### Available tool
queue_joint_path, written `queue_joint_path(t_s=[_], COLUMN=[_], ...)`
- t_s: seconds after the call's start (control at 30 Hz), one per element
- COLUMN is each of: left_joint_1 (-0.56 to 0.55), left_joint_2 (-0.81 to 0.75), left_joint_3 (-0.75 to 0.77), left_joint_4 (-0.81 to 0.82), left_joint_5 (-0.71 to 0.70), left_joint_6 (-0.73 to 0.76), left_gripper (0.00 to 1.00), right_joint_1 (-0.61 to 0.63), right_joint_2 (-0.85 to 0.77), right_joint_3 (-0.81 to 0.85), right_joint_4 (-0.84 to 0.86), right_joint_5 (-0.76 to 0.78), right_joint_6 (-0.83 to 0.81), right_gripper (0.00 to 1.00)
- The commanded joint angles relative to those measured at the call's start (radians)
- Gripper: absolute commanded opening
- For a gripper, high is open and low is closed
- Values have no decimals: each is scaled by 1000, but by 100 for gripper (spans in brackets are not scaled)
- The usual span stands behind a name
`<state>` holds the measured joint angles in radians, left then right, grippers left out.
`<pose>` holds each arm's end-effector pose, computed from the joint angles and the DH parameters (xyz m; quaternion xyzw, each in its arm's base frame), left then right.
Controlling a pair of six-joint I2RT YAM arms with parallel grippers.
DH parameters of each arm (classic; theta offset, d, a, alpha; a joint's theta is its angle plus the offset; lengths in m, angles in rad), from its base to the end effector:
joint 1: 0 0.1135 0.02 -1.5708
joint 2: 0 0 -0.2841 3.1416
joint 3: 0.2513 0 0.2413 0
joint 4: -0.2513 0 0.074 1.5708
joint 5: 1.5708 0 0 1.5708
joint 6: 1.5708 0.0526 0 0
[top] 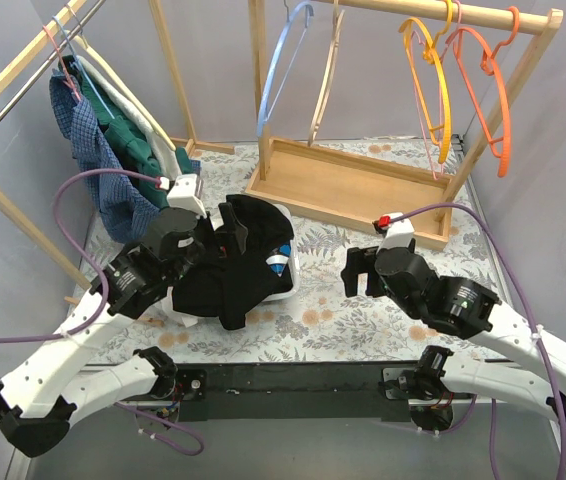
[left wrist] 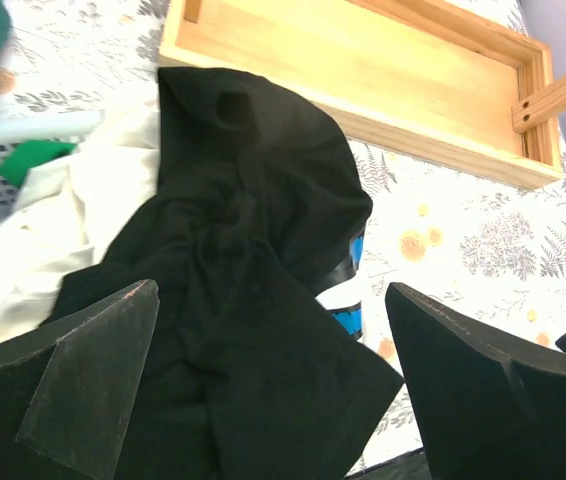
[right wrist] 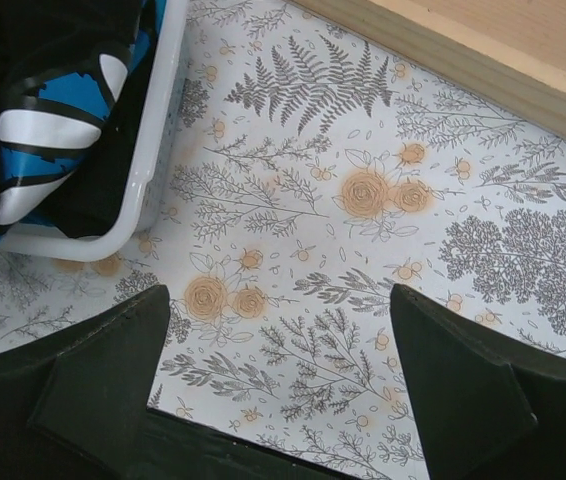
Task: Remove the t-shirt from the hanger
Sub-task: Move the bin to the center of the board, then reset both arms
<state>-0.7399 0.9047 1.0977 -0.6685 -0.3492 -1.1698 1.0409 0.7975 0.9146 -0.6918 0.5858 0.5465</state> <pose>0.1392 -0.1027 0.3841 -0.2677 0.8021 -0.3329 0.4173 0.0987 0.1109 0.3397 -0.0721 0.8493 0.1482 0.5016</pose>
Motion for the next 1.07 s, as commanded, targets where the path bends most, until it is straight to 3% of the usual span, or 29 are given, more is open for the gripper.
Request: queue_joint_path(t_s=[0.0,1.03], left_joint_1=[-1,-1], left_joint_2=[-47,-128], left_joint_3=[60,41], left_joint_4=[-43,-25], left_joint_5=[-48,-39], left_joint_6=[53,78], left_gripper=[98,98], right_joint_1=[-2,-2], right_joint_2=[-67,-159], right_joint_3=[-26,-36], right_joint_4=[-49,-104], right_joint_5=[54,69], right_joint_6=[75,81], right_gripper=[98,98])
